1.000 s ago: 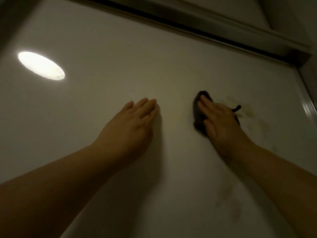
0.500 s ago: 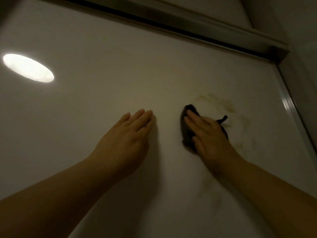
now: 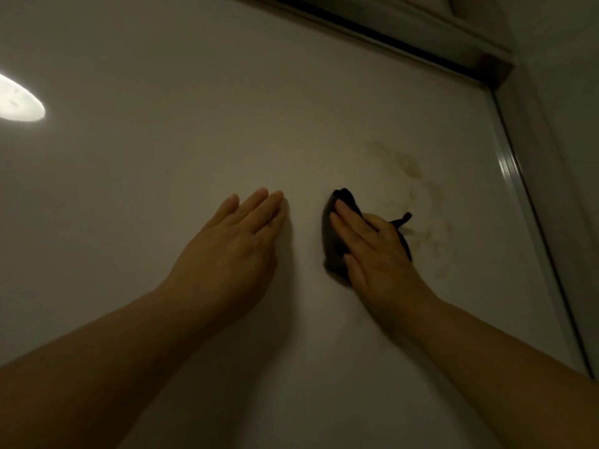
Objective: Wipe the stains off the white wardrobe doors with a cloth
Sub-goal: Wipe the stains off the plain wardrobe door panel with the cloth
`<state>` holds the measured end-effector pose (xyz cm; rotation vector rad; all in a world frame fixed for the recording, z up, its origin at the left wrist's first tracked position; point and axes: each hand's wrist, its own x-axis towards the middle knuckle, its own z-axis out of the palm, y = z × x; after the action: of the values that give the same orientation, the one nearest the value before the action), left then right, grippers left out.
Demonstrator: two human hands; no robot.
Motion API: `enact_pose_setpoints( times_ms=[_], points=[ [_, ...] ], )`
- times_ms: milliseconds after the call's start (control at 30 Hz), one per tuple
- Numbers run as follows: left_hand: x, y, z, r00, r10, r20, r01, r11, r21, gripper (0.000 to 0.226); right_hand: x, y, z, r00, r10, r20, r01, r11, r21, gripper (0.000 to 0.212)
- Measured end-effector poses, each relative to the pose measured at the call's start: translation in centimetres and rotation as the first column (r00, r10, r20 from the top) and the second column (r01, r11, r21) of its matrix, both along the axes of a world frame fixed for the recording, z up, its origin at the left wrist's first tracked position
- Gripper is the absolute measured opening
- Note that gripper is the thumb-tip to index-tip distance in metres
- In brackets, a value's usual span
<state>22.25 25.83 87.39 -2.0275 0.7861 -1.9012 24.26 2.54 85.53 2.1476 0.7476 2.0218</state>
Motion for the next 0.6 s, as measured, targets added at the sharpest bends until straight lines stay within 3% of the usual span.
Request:
enact_pose_setpoints(
  times_ms=[67, 200, 267, 367, 500, 600],
  points=[
    [0.0, -0.4, -0.5, 1.0, -0.005, -0.004, 0.005, 1.0, 0.004, 0.056, 0.5, -2.9, -0.1, 0.999, -0.046, -0.003, 0.046, 0.998, 0.031, 0.05],
    [-0.1, -1.7, -1.1, 1.0, -0.014, -0.024, 0.014, 1.0, 0.023, 0.056, 0.9, -5.2, 2.2, 0.994, -0.06, -0.096, 0.092, 0.922, 0.376, 0.051],
    [0.0, -2.7, -1.2, 1.0, -0.017, -0.022, 0.018, 0.999, 0.035, 0.055, 0.7, -3.5, 3.4, 0.989, -0.072, -0.13, 0.123, 0.892, 0.436, 0.049],
    [0.1, -3.6, -0.8, 0.999, -0.031, -0.013, 0.032, 0.999, 0.009, 0.054, 0.1, 0.5, 2.2, 0.996, -0.042, 0.077, 0.017, 0.952, 0.305, 0.045],
    [0.0, -4.1, 0.1, 0.998, -0.063, -0.019, 0.061, 0.996, -0.068, 0.06, 0.1, 1.7, -5.6, 0.984, 0.122, -0.128, -0.114, 0.991, 0.065, 0.055],
    [0.1, -5.1, -0.4, 0.997, -0.06, -0.038, 0.058, 0.996, -0.061, 0.06, 0.3, -1.1, -9.0, 0.984, 0.136, -0.118, -0.146, 0.986, -0.082, 0.055]
  ],
)
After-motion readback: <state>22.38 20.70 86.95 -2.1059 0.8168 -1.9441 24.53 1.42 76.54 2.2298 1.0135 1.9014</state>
